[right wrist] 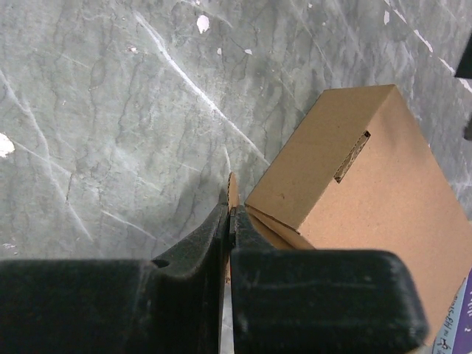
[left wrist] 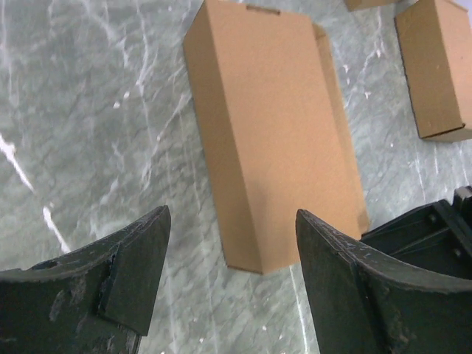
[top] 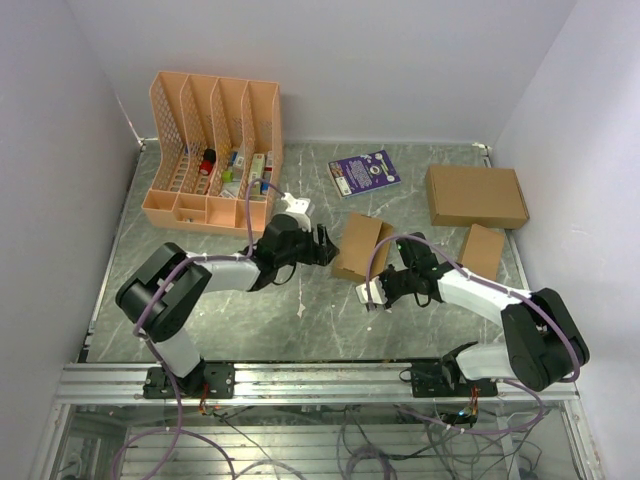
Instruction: Fold the paper box
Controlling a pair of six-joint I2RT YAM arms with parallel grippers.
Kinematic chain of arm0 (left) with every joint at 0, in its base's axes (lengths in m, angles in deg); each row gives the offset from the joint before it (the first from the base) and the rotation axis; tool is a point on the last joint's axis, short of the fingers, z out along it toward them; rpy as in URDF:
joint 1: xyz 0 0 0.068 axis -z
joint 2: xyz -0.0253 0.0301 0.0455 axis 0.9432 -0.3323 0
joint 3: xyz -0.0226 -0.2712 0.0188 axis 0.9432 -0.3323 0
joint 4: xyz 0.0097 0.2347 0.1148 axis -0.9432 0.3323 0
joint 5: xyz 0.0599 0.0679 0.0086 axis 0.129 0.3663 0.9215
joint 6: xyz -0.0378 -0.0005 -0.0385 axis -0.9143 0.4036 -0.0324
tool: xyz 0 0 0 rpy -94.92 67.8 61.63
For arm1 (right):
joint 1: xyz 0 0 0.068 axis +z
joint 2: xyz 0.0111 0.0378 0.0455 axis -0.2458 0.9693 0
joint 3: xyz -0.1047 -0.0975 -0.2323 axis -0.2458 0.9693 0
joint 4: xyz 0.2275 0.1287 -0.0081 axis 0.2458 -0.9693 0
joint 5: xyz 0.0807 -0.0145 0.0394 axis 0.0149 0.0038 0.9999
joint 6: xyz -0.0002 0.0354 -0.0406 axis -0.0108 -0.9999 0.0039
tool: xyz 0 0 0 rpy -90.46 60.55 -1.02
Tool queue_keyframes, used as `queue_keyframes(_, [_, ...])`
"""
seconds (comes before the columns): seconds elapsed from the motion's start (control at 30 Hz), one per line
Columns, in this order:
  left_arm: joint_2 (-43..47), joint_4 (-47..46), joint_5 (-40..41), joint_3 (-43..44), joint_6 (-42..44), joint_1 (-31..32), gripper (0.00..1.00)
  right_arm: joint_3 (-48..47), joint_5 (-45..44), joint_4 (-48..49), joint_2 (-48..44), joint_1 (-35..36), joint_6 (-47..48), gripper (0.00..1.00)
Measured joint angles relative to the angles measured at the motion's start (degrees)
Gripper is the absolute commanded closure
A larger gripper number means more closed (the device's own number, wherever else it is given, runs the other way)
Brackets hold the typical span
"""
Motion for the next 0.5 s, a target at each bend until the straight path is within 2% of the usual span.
queue_keyframes(0.2, [-2.3, 0.6, -0.4, 3.5, 1.4, 0.1, 0.19, -0.4, 0.8, -0.3, 0.5, -0.5, -0.8, 0.98])
queue_keyframes(0.5, [-6.4, 2.3, -3.3, 4.9, 2.7, 0.1, 0.25, -0.9, 1.5, -0.9, 0.6, -0.9, -1.2, 0.98])
